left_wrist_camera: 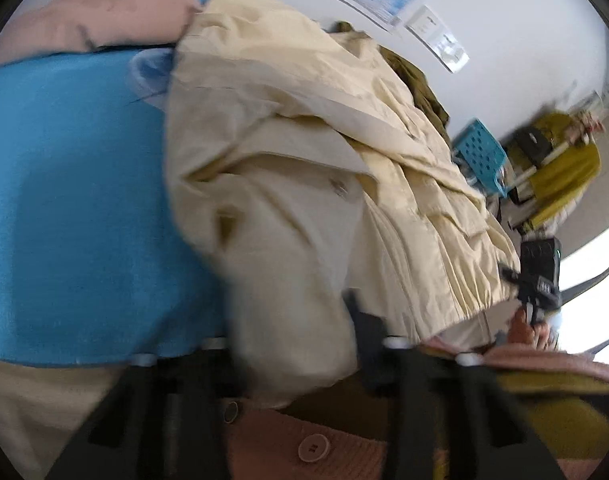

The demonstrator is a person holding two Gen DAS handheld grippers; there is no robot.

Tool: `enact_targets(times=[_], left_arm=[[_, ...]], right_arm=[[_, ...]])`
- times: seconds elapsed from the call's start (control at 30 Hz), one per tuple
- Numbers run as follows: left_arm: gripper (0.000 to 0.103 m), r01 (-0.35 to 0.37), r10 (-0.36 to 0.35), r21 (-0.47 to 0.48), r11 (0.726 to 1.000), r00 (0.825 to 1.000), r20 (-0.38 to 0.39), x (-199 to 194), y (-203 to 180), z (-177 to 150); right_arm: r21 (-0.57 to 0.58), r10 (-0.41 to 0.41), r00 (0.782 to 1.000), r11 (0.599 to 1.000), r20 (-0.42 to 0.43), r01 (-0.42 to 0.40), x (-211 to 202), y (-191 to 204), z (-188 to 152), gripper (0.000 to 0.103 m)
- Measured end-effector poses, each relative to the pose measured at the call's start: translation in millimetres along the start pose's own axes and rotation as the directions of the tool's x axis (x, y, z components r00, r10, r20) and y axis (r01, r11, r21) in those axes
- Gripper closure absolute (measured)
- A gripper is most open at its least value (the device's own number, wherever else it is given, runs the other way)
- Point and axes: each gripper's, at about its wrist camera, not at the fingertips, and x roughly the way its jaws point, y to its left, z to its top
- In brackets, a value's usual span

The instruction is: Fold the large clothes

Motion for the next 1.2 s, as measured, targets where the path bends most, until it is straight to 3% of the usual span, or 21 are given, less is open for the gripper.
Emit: enact_targets(times=[0.07,0.17,0.33,0.47,0.73,1.2], left_arm=[[0.085,0.021,-0.021,-0.012,1.0,0.999,0.028,-6,-2,3],[0.088,0.022,-0.023,0.015,1.0,0.997,0.076,-22,-15,10],[0.089,0.059,-0.061,0.019,0.998,0.991,0.117,-46,-22,29],[0.088,0.051,-0.057,0.054,0.997,0.991,0.118,-51,-30,43],[0.088,0.031,-0.036,0.037,0.999,0.99,0.139,-64,-34,80],[0.087,-0.023,0.013,0.063,0.998,0.986,0.167,-75,-59,156]], right_arm=[[-0.017,0.015,0.999,1.0,0.03,-0.015,-7,8,3,0.083],[-0.034,0.047,0.997,0.998,0.064,-0.044,-16,19,7,0.084],[-0.079,0.085,0.988,0.994,0.131,-0.075,-34,41,25,0.085],[-0.097,0.097,0.981,0.992,0.167,-0.081,-42,50,40,0.085],[-0.1,0.138,0.966,0.988,0.219,-0.119,-42,63,83,0.085],[-0.082,0.111,0.953,0.992,0.282,-0.092,-41,69,159,0.085]])
